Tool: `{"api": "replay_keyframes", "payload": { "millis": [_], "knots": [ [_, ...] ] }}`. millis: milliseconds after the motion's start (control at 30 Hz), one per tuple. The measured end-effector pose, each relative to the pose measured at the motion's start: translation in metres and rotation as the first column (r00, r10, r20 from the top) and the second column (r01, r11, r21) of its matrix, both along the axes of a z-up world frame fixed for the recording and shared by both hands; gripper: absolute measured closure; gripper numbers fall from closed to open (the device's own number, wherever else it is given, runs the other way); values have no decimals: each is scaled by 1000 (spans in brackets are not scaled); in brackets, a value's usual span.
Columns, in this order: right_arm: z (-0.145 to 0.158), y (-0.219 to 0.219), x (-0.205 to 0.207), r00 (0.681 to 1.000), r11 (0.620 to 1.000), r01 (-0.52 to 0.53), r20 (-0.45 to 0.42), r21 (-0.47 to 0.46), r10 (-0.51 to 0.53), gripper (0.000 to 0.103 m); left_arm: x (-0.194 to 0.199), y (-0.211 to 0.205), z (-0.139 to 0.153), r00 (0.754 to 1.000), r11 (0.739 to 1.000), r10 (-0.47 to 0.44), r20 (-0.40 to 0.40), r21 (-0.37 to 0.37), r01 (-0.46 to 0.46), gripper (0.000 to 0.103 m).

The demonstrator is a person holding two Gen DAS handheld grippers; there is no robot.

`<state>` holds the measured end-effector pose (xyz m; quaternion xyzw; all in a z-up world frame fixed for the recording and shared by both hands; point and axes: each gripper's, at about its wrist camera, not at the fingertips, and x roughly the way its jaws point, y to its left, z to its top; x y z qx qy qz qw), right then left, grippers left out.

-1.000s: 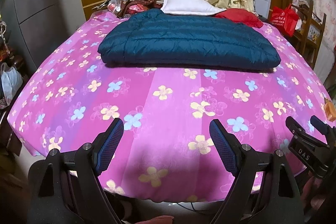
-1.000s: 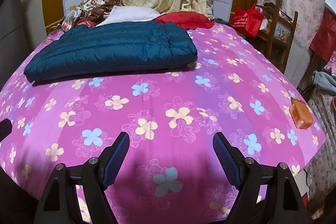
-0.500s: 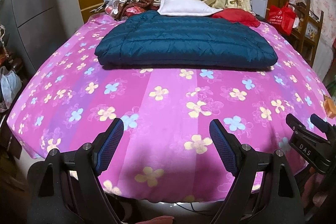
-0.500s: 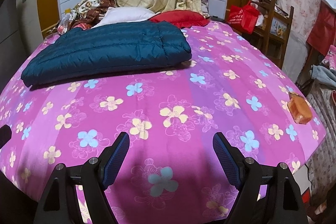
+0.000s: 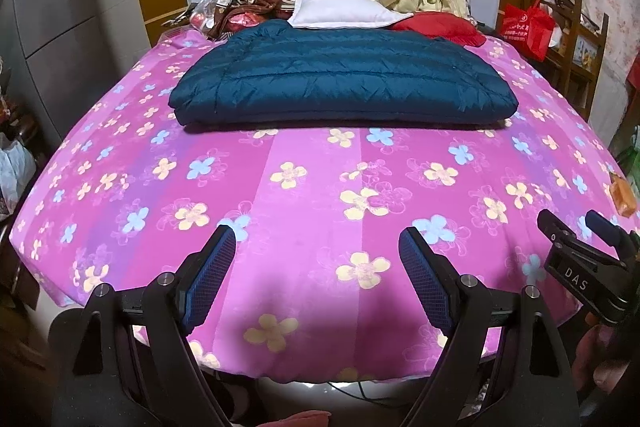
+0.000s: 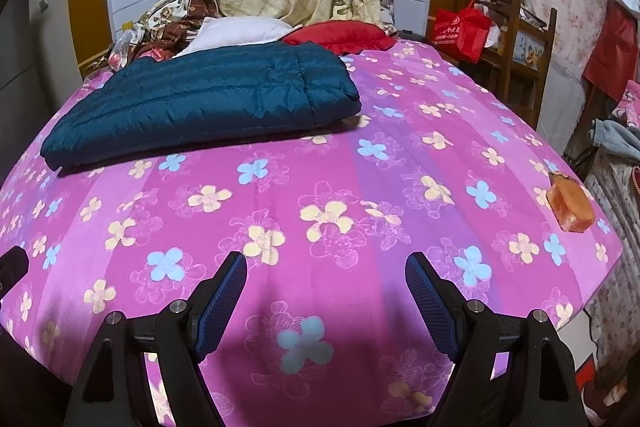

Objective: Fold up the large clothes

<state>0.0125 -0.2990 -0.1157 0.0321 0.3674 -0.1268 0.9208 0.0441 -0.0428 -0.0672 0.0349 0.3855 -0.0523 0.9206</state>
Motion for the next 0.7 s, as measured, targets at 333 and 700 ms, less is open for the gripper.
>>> {"api": "replay_keyframes", "payload": {
  "millis": [333,700],
  "knots": [
    [27,15,18,994,994,-100,-40,-43,98,23,-2,7,5,1000,1000,20,14,-25,-19,19],
    [4,33,15,995,998,-66,-75,-9,65,23,2,16,-2,1000,999,24,-16,-32,-24,19]
  ]
}}
